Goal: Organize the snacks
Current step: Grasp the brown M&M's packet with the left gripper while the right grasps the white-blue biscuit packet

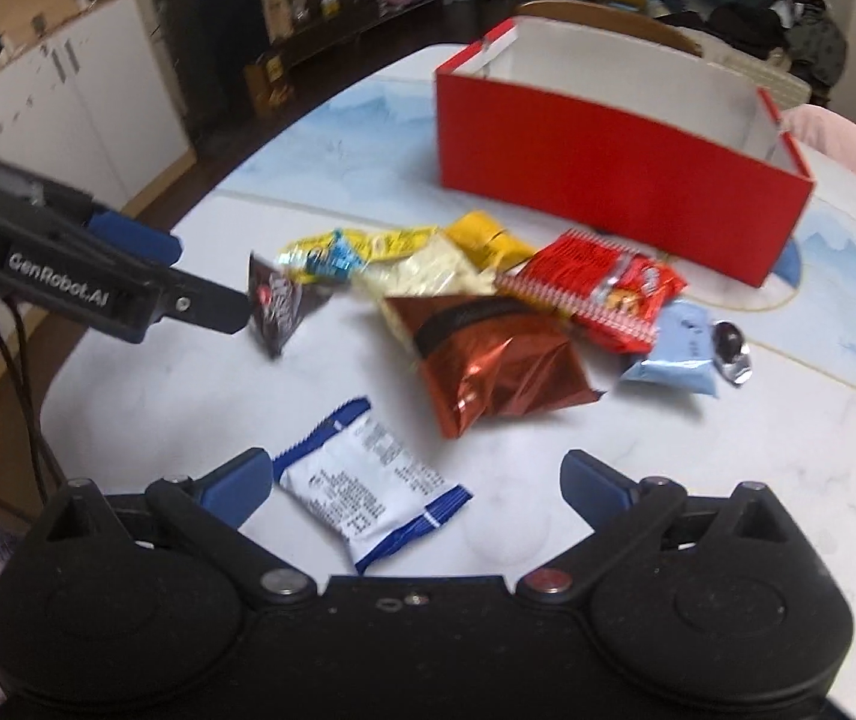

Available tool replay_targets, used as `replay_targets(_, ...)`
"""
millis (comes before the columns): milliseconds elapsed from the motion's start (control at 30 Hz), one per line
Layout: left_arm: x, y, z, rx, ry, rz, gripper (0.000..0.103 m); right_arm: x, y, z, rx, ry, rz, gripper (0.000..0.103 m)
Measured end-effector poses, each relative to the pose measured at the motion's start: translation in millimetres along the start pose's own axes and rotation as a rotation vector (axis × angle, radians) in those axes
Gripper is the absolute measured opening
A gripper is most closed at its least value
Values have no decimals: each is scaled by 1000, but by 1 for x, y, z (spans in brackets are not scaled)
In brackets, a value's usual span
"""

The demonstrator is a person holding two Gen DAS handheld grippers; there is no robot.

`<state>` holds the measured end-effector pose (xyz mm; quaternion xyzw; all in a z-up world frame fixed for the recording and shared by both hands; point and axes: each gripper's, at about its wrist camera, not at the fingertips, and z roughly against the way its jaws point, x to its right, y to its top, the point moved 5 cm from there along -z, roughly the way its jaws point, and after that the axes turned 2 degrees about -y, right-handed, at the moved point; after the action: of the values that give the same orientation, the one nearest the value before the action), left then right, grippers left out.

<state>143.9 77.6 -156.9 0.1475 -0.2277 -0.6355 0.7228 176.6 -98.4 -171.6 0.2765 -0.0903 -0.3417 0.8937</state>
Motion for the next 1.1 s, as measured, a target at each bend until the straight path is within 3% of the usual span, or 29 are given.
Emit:
replay_targets(500,-12,2,-49,-117,13,22,83,-31,-12,-48,-94,27,283,91)
replay_targets(800,-23,7,-62,-156,17,63,82,-35,-11,-54,-105,63,310,78)
replay_targets(1100,-23,12,-69,-184,7,49,65,-36,-9,-58,-110,88,304,67)
